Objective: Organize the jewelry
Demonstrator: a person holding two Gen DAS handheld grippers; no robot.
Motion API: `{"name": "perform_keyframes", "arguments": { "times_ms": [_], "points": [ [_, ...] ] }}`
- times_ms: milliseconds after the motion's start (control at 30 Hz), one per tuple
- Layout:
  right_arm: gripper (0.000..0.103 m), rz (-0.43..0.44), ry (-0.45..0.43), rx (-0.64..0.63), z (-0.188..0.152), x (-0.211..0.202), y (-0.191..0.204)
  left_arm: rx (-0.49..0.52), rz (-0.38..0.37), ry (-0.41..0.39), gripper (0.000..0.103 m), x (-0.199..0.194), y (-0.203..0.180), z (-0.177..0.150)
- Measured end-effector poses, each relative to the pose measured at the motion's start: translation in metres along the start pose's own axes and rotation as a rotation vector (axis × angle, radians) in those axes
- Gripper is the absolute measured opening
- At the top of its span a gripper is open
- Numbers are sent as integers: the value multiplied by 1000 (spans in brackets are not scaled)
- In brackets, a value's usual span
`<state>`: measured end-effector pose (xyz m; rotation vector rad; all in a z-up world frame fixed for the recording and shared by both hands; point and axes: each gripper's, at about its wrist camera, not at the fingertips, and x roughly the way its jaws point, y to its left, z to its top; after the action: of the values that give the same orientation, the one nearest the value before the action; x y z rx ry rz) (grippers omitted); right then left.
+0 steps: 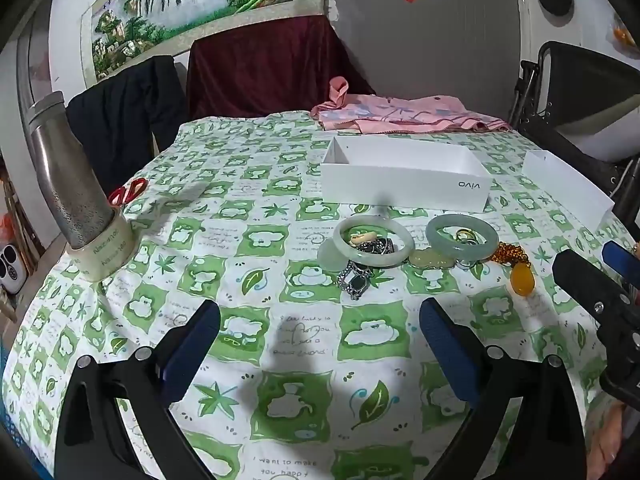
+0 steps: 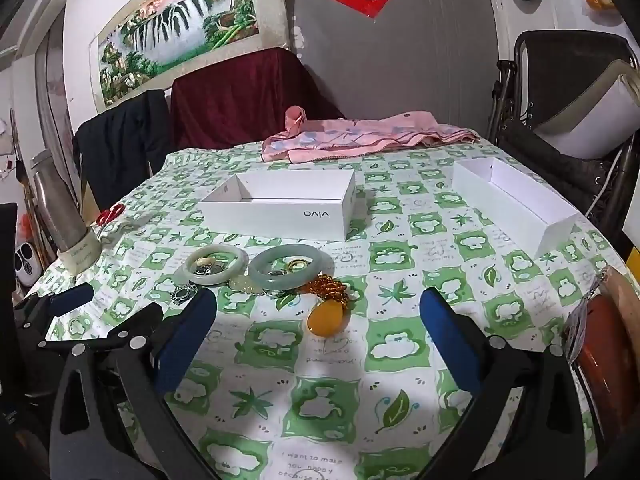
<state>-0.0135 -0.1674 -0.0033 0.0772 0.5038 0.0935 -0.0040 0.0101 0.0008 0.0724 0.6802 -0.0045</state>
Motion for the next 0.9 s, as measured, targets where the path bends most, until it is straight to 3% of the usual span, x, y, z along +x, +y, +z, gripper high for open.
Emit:
{"name": "perform_keyframes", "arguments": {
  "times_ms": [333,900],
  "points": [
    [97,-9,-19,-37,-1,-8,9,-16,60,-46,98,-12,0,2],
    [96,-1,-23,-31,-2,-9,9,-19,51,-37,97,-12,0,1]
  ]
}}
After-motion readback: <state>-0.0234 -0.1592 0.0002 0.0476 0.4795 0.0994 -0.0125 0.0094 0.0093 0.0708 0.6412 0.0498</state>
